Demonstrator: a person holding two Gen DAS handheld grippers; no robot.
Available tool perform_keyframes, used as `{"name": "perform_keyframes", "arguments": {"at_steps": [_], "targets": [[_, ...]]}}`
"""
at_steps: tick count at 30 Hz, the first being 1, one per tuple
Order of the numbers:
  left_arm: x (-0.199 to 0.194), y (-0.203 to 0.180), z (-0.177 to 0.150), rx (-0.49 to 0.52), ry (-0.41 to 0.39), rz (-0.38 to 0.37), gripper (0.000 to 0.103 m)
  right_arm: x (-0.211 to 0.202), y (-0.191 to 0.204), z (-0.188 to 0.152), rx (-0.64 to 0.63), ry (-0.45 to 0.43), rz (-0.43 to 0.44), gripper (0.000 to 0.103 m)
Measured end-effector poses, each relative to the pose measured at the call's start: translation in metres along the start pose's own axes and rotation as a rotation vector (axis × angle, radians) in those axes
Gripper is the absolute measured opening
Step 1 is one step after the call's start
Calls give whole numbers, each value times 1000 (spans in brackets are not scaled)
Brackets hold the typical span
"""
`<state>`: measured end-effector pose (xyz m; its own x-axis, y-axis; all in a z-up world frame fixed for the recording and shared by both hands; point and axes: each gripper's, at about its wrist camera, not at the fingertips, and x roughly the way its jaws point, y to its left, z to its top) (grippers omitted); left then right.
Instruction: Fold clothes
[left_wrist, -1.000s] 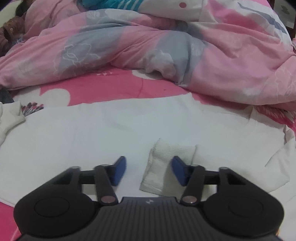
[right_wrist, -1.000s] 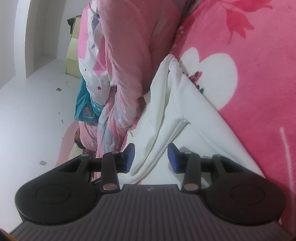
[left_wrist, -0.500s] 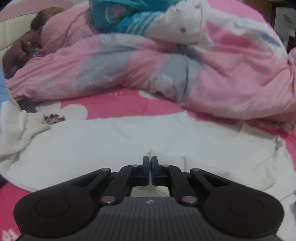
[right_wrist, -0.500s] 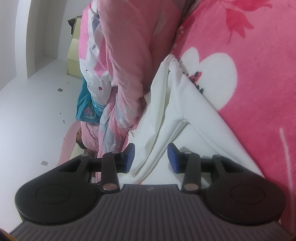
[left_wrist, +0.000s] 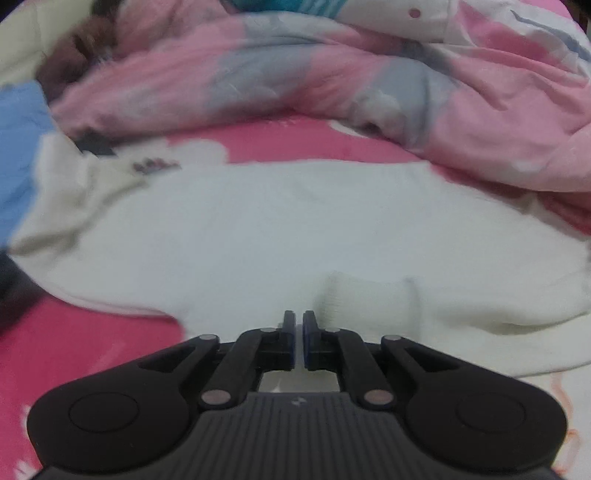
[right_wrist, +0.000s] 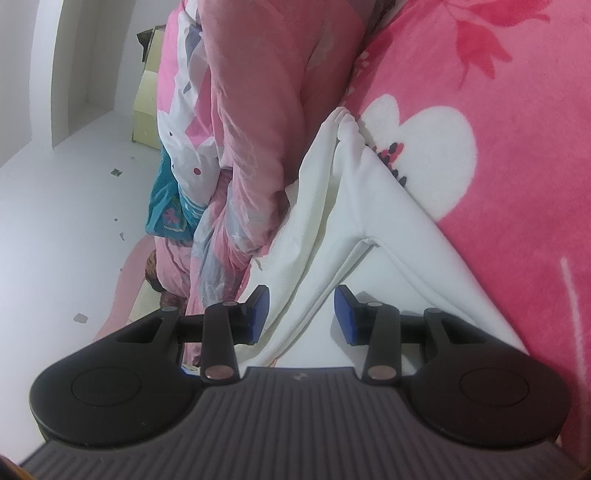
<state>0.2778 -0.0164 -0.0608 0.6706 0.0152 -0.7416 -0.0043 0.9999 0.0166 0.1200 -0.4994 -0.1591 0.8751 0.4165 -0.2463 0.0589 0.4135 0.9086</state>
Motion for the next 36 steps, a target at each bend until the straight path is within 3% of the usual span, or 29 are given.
{"name": "perform_keyframes", "arguments": {"at_steps": [4, 7, 10, 13, 18, 23, 27, 31, 36], "targets": [[-30, -17, 9, 92, -168, 27, 38, 2, 3, -1, -35, 8, -26, 38], [-45, -59, 22, 227, -216, -57, 49, 4, 8, -3, -71, 14, -52, 38], [-49, -118, 33, 347, -193, -217, 59, 5, 10, -4, -92, 17, -64, 38], [-42, -184, 39, 440, -143, -366, 61, 2, 13, -8, -69, -2, -63, 38], [-15, -280, 34, 520, -88, -499, 61, -13, 24, -4, -129, -124, -108, 37], [17, -344, 33, 573, -48, -522, 61, -5, 21, -3, -162, -136, -221, 31], [40, -374, 29, 615, -33, -493, 61, 3, 14, -3, -153, -112, -240, 27], [62, -387, 26, 642, -2, -480, 61, 4, 8, -1, -142, -111, -229, 23], [79, -390, 38, 594, -34, -488, 62, 3, 5, 0, -134, -112, -221, 23]]}}
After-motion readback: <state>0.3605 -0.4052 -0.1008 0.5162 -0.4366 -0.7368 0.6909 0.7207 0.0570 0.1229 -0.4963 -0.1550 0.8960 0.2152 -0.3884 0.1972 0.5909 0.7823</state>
